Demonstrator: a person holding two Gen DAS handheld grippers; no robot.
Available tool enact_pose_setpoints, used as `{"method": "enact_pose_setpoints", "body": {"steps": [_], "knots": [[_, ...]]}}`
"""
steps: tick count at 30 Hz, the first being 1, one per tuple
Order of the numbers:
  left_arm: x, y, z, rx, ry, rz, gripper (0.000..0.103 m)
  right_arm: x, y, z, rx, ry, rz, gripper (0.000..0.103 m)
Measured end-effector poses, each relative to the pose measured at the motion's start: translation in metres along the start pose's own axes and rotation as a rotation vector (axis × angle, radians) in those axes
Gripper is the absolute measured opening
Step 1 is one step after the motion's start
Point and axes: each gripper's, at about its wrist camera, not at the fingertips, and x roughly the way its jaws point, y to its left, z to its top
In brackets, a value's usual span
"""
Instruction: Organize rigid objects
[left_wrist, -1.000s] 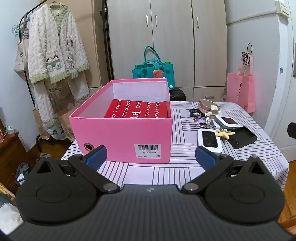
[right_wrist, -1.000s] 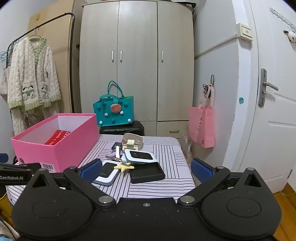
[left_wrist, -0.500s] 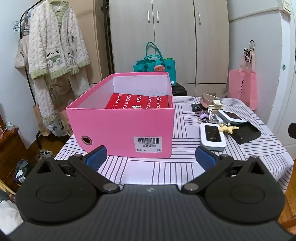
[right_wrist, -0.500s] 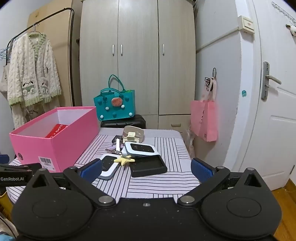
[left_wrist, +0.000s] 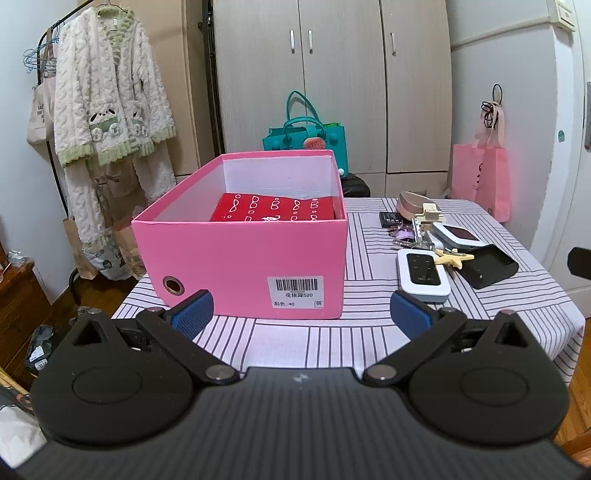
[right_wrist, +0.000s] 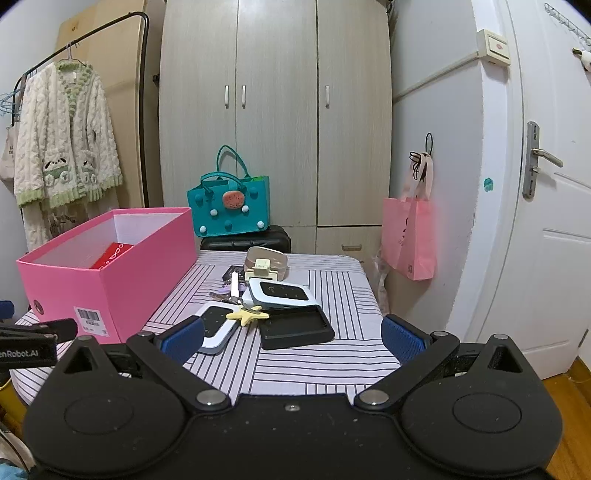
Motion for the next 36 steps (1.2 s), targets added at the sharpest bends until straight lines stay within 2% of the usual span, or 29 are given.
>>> {"method": "enact_pose_setpoints", "body": {"steps": [36], "knots": [[0.0012, 0.0046, -0.0026, -0.012, 0.007, 0.008, 0.103, 0.0074, 0.0061, -0.0045, -0.030, 0.016, 0.000, 0.103]]}}
